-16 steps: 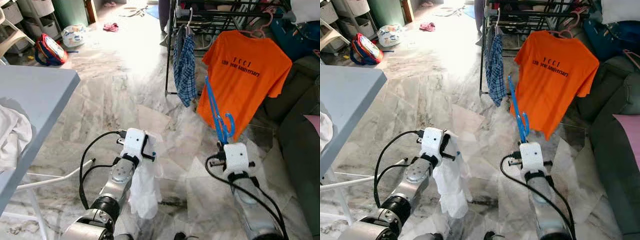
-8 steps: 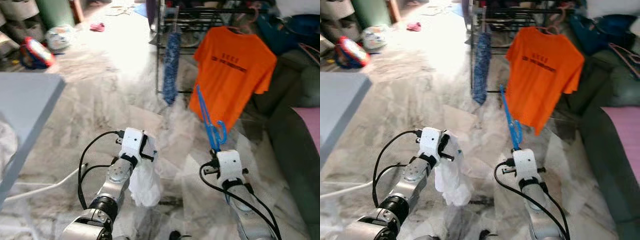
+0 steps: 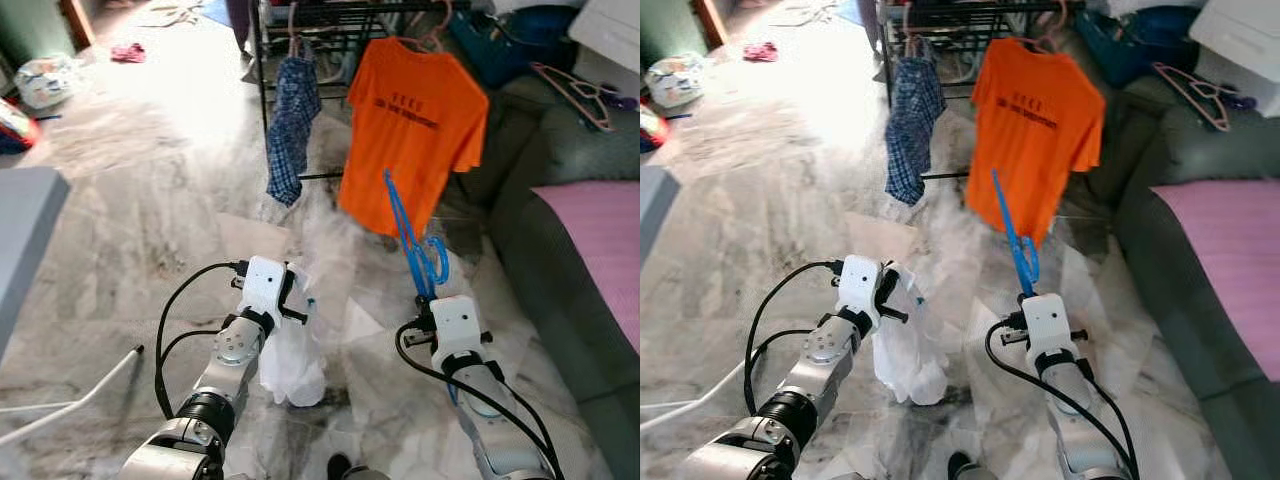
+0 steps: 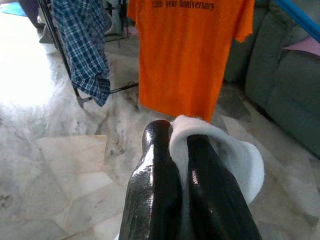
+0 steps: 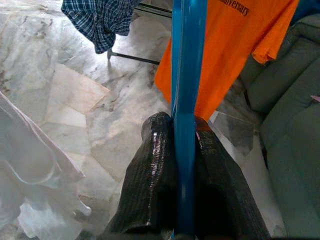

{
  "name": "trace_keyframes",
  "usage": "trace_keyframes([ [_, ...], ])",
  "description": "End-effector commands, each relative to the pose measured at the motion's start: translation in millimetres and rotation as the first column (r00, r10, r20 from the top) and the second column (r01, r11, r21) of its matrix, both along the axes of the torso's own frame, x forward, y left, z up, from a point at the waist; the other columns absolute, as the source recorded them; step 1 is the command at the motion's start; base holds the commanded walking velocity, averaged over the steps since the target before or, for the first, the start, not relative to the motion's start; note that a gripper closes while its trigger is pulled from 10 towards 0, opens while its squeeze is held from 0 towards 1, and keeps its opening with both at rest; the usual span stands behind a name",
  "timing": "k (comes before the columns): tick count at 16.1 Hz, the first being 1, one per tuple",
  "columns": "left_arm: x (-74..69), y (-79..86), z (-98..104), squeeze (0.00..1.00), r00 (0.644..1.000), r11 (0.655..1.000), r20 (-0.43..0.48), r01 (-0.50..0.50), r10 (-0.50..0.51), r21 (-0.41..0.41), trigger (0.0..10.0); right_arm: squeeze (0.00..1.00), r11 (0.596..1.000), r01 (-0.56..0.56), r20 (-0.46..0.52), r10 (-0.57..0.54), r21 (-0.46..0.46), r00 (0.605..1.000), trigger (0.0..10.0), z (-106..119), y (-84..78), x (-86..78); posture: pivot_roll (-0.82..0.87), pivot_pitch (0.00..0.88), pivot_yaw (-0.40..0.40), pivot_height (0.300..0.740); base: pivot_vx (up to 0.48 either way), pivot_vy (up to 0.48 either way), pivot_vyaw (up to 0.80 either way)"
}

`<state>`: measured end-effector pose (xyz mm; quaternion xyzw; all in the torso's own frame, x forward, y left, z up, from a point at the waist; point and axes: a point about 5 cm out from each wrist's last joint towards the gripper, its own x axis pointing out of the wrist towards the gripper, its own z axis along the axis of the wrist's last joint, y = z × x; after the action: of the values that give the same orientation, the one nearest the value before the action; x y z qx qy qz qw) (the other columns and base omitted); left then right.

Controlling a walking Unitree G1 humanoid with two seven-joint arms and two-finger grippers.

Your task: Hang hanger

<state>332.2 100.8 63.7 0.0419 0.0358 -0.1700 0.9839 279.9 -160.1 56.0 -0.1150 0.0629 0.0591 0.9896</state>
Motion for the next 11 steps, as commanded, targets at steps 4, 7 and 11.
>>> trace_keyframes([
  [4, -1.9, 3.5, -0.6, 0.00, 1.000, 1.000, 0.014, -0.005, 0.005, 0.001, 10.0, 0.00, 1.000, -0.020, -0.016, 0.020, 0.002, 1.000, 10.0, -1.5, 3.6, -1.5, -0.02, 0.159, -0.015, 0.740, 0.000, 0.000, -0.72],
  [7, -3.6, 4.2, -2.7, 0.00, 1.000, 1.000, 0.010, -0.006, 0.006, 0.006, 10.0, 0.00, 1.000, -0.028, -0.027, 0.029, 0.006, 0.999, 10.0, -2.9, 4.4, -2.6, -0.02, 0.162, -0.016, 0.740, 0.000, 0.000, -0.21],
  [11, -2.5, 3.8, 1.8, 0.00, 0.999, 0.999, 0.048, 0.021, -0.023, 0.046, 10.0, 0.00, 0.998, -0.070, -0.065, 0.069, -0.008, 0.995, 10.0, -6.3, 0.0, -7.9, -0.03, 0.175, -0.018, 0.740, 0.000, 0.000, 0.00],
])
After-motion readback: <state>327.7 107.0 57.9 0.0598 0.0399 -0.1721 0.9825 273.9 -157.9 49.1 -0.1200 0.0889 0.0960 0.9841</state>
